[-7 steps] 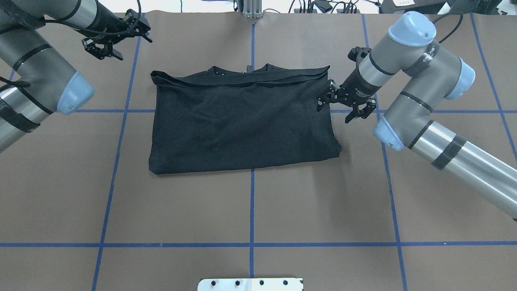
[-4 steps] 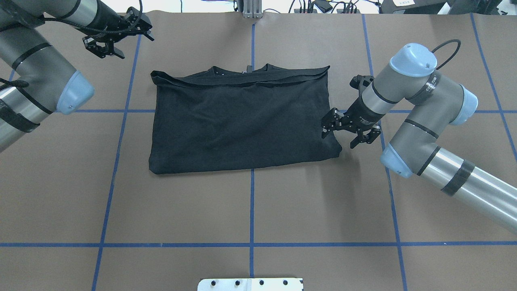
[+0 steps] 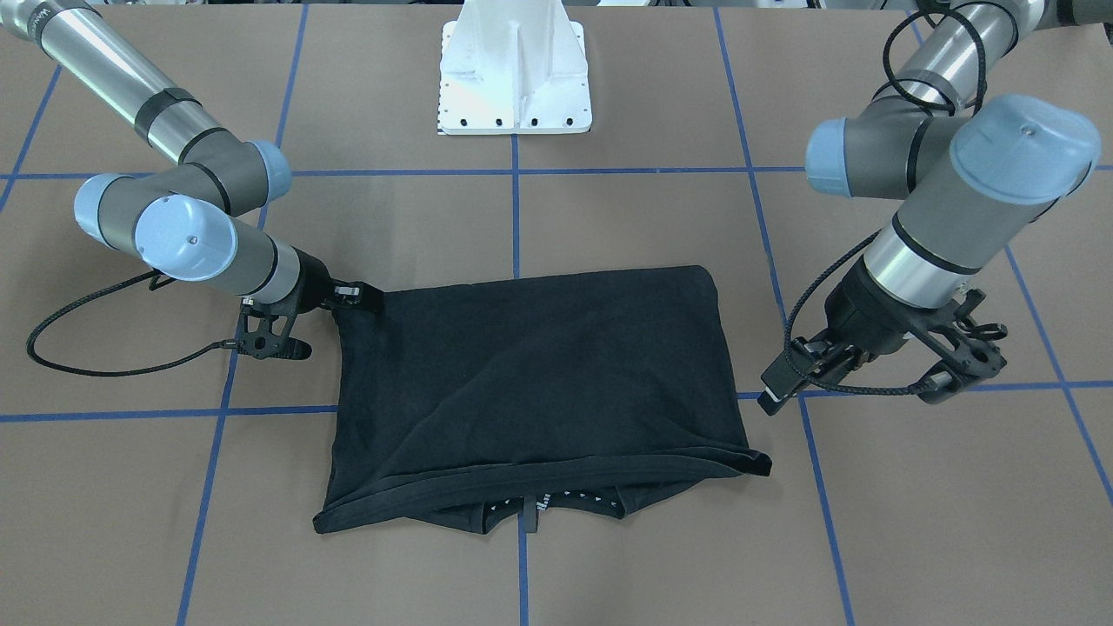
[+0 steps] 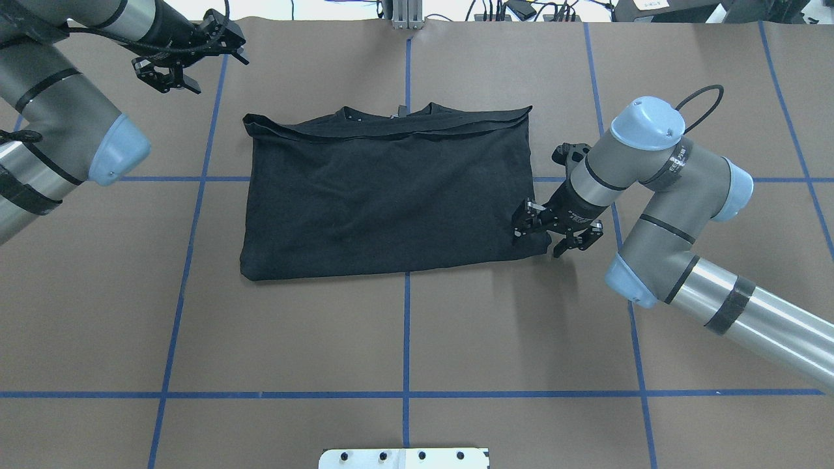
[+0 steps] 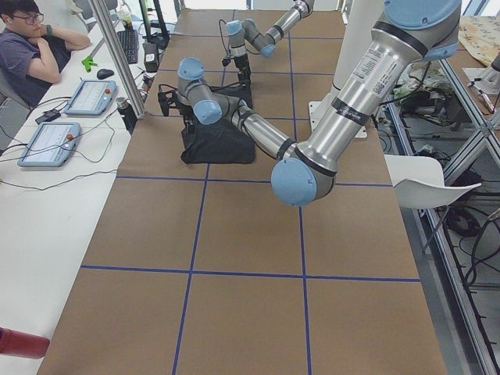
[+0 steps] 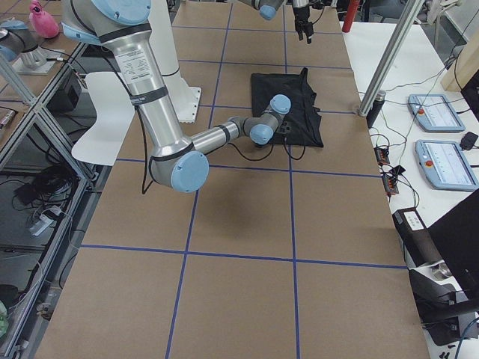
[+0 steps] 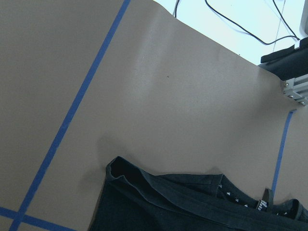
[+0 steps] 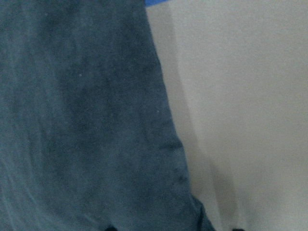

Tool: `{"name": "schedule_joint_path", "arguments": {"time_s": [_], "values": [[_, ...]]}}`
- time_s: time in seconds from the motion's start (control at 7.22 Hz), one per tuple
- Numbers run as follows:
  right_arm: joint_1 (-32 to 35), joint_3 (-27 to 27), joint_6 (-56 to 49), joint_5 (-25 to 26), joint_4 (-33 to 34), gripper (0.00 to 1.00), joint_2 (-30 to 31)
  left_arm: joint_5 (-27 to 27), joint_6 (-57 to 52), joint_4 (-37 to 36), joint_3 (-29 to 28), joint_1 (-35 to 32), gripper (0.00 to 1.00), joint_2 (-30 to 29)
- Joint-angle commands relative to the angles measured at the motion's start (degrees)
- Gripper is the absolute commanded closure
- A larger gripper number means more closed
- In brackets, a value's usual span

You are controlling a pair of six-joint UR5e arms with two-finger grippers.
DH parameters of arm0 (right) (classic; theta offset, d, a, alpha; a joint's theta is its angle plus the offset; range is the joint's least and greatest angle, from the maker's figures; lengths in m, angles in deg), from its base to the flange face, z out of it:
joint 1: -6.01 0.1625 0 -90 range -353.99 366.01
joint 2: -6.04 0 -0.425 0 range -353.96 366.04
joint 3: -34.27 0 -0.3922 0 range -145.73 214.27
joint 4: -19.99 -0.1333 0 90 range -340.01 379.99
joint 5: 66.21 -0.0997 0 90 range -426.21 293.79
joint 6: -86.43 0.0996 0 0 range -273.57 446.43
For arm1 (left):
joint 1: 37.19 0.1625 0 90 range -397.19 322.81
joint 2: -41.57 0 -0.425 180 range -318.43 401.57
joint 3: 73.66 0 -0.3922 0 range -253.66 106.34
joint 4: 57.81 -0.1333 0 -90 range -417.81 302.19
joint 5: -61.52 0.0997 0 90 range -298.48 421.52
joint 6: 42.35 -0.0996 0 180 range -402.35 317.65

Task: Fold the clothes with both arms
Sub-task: 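Lower the right gripper to the folded shirt's side edge and grasp it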

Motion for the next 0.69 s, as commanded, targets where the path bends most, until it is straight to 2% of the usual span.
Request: {"name": "schedule_joint_path", "arguments": {"time_s": [0.0,0.55], "values": [[1.26,-0.54,0.0,-0.5,-0.05,1.0,0.15,0.08,0.0,-0.03,0.04,0.0,0.01,-0.01],[1.53,-2.11,0.0,-3.73,-0.31,1.0,1.99,0.25,0.09,0.06,0.04,-0.09,0.01,0.08]]}}
